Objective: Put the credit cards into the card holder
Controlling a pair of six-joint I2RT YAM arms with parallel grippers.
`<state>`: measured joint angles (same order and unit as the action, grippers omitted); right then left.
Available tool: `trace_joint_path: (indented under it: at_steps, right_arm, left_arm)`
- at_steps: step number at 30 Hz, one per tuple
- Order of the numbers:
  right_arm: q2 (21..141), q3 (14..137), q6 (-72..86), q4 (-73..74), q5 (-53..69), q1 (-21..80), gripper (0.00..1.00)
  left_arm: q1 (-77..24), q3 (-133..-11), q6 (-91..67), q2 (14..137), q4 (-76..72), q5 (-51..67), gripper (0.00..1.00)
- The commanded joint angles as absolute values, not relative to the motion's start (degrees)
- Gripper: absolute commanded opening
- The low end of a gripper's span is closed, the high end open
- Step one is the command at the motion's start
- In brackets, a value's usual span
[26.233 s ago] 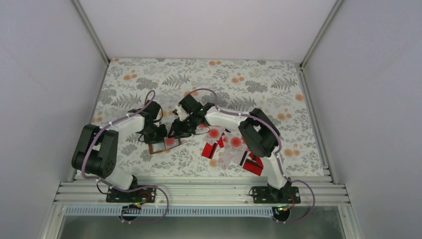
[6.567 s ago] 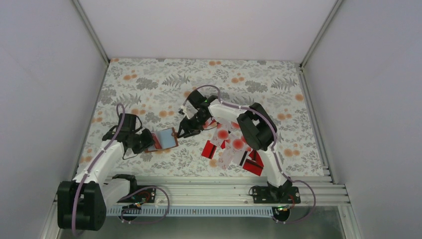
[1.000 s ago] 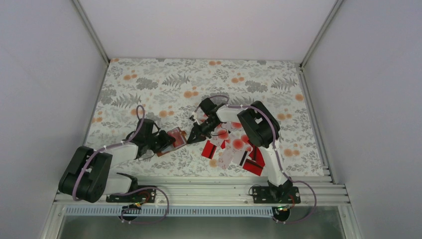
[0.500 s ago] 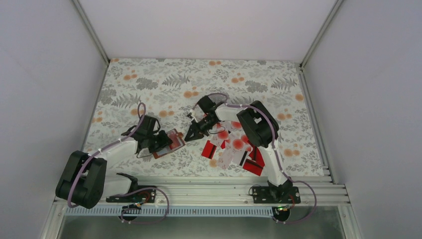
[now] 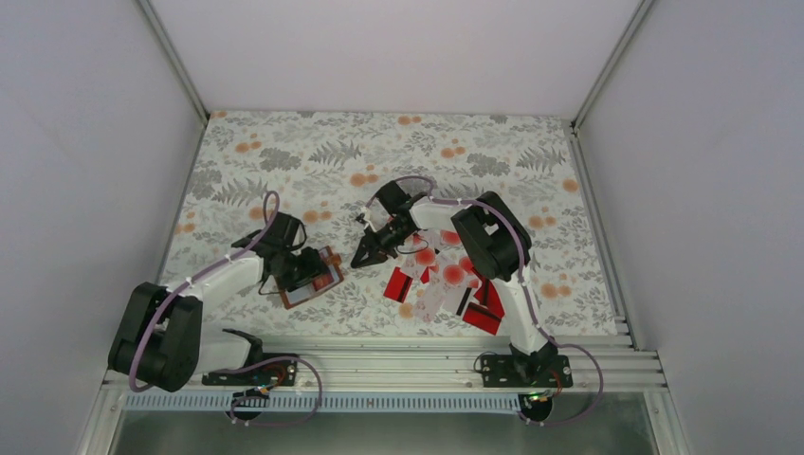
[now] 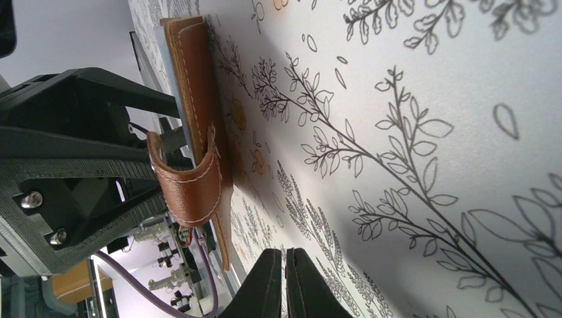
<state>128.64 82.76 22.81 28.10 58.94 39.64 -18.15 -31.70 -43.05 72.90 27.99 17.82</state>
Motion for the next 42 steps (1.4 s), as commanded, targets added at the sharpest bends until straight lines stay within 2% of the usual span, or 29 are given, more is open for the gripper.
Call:
trace_joint_path:
  at_steps: [1, 6, 10, 16, 21, 28, 35, 42]
  right_arm:
    - [128.33, 83.79, 22.05, 27.77, 59.85, 39.29, 0.04]
    - [128.42, 83.72, 21.91, 27.86, 59.94, 39.11, 0.04]
    - [128.52, 83.63, 21.64, 28.16, 59.91, 39.11, 0.04]
    - [128.41, 83.55, 21.12, 28.60, 59.89, 38.94, 0.04]
    - [128.41, 83.42, 20.92, 28.70, 59.87, 38.68, 0.04]
    - [128.78, 83.42, 21.27, 28.26, 60.19, 38.67, 0.04]
    - [128.42, 82.21, 21.28, 27.77, 59.45, 38.61, 0.04]
    - [127.07, 83.82, 19.60, 31.15, 55.55, 36.90, 0.04]
  left_arm:
    - [-18.44, -32.71, -42.32, 73.68, 32.08, 16.37, 0.58]
    - [-18.91, -34.19, -41.93, 75.90, 31.04, 16.43, 0.57]
    - [-19.73, -35.61, -41.79, 77.62, 29.80, 17.14, 0.52]
    - [-21.55, -37.21, -41.92, 79.85, 29.18, 17.30, 0.34]
    - [-22.89, -38.45, -41.90, 81.29, 29.05, 17.10, 0.24]
    - [-24.66, -42.08, -41.66, 84.04, 29.93, 16.41, 0.23]
    - [-26.16, -45.64, -40.95, 86.31, 31.98, 14.95, 0.16]
    - [-26.93, -49.18, -40.43, 83.67, 38.92, 10.21, 0.17]
